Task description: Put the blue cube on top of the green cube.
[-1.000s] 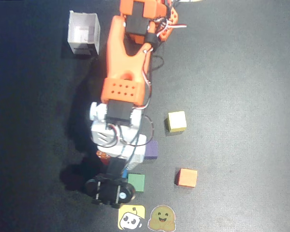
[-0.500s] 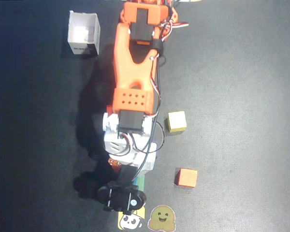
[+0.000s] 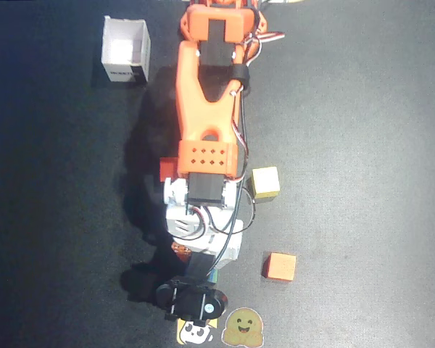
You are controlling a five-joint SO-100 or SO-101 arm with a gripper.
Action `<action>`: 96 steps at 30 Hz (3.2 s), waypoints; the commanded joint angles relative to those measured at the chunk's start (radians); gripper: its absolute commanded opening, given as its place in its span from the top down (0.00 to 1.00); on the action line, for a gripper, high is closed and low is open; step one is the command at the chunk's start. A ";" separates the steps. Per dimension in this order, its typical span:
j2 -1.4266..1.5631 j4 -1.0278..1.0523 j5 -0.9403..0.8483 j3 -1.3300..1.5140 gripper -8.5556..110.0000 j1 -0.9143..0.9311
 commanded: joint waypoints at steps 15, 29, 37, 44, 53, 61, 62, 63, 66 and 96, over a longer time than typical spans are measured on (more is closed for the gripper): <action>-0.002 -0.012 0.002 -0.101 0.91 -0.020; -0.028 -0.014 0.000 -0.094 0.90 -0.021; -0.040 -0.017 -0.002 -0.092 0.87 -0.017; -0.040 -0.031 -0.002 -0.094 0.82 -0.020; -0.041 -0.034 -0.002 -0.101 0.79 -0.023; -0.040 -0.034 -0.002 -0.112 0.78 -0.023; -0.040 -0.034 -0.002 -0.115 0.78 -0.023; -0.040 -0.034 -0.002 -0.118 0.78 -0.023; -0.037 -0.034 -0.002 -0.130 0.78 -0.025; 0.546 -0.109 -0.095 0.413 0.79 -0.018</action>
